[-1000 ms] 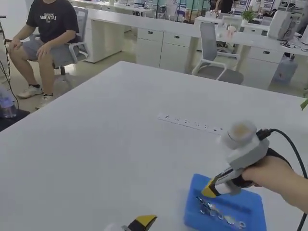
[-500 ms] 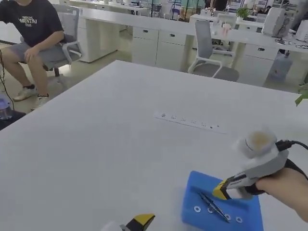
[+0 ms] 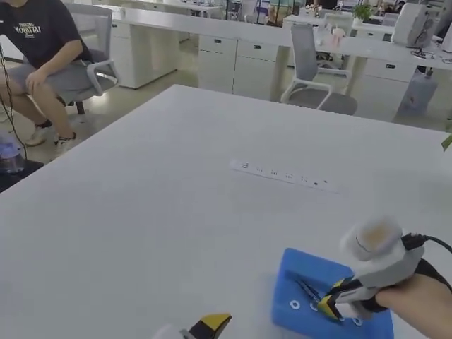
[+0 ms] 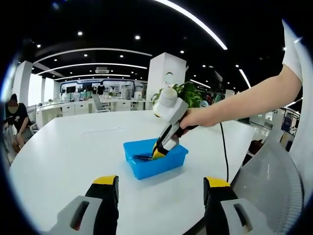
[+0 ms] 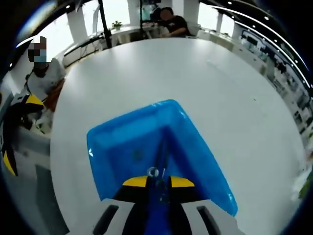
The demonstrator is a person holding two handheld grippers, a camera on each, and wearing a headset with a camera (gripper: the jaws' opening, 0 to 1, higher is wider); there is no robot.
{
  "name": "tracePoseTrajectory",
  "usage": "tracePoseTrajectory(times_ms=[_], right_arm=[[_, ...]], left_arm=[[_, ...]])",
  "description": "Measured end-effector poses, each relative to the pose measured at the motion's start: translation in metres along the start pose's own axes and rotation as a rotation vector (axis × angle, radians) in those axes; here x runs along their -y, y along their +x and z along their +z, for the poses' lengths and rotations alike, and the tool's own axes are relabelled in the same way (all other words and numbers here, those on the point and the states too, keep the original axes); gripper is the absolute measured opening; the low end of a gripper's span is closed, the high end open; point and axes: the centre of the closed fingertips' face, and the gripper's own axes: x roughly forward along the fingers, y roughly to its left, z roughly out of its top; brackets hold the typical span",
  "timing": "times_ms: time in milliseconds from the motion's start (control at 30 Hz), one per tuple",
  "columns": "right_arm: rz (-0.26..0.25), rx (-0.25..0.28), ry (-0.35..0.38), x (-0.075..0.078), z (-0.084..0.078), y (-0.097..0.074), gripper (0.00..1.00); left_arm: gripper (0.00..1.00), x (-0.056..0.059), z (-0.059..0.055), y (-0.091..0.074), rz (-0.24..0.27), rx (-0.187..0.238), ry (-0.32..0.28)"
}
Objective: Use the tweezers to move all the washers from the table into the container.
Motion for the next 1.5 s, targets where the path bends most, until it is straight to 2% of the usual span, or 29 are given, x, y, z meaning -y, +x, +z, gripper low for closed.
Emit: tracePoseTrajectory(times_ms=[200, 267, 367, 500, 633, 700, 767, 867, 933, 1033, 1133, 1200, 1300, 1400, 1500], right_arm=[[0.005, 0.006, -0.042, 0.000, 0.000, 0.003, 0.04], [0.013, 0.013, -0.079, -0.002, 0.001, 0.003, 0.04], [-0.003, 0.043, -0.109, -0.003, 0.004, 0.000, 0.03], [-0.023, 0.123, -0.115, -0.006, 0.019, -0.015, 0.02], [-0.077, 0.199, -0.149, -0.004, 0.034, -0.037, 0.02], [-0.085, 0.259, -0.126, -0.005, 0.041, -0.050, 0.02], [-0.106, 0.299, -0.118, -0.008, 0.044, -0.063, 0.02], [-0.129, 0.377, -0.078, -0.015, 0.048, -0.084, 0.02], [-0.121, 0.404, -0.079, -0.024, 0.046, -0.097, 0.02], [-0.113, 0.422, -0.084, -0.036, 0.039, -0.111, 0.02], [-0.097, 0.430, -0.080, -0.048, 0.027, -0.120, 0.02], [-0.084, 0.422, -0.081, -0.055, 0.015, -0.122, 0.02], [-0.049, 0.398, -0.101, -0.066, -0.004, -0.119, 0.02], [0.003, 0.356, -0.136, -0.079, -0.024, -0.109, 0.03], [0.047, 0.324, -0.176, -0.089, -0.036, -0.099, 0.03]], left_arm=[[0.71, 0.001, -0.001, 0.001, -0.005, -0.009, -0.002], [0.71, 0.001, -0.002, 0.001, -0.010, -0.013, 0.001], [0.71, 0.002, -0.003, 0.001, -0.012, -0.017, 0.000], [0.72, 0.003, -0.003, 0.002, -0.019, -0.024, 0.001], [0.72, 0.006, -0.003, 0.002, -0.031, -0.027, 0.009], [0.71, 0.008, -0.004, 0.002, -0.045, -0.032, 0.000], [0.71, 0.011, -0.004, 0.002, -0.062, -0.033, -0.034], [0.68, 0.015, -0.006, 0.003, -0.079, -0.054, -0.023], [0.67, 0.022, -0.008, 0.003, -0.117, -0.073, -0.023], [0.66, 0.037, -0.008, 0.003, -0.207, -0.090, -0.108], [0.58, 0.038, -0.005, 0.001, -0.254, -0.095, -0.180], [0.53, 0.035, 0.001, 0.001, -0.270, -0.095, -0.191], [0.49, 0.038, 0.012, 0.004, -0.303, -0.091, -0.174], [0.41, 0.039, 0.014, 0.010, -0.331, -0.129, -0.068], [0.38, 0.040, 0.013, 0.017, -0.355, -0.164, 0.002]])
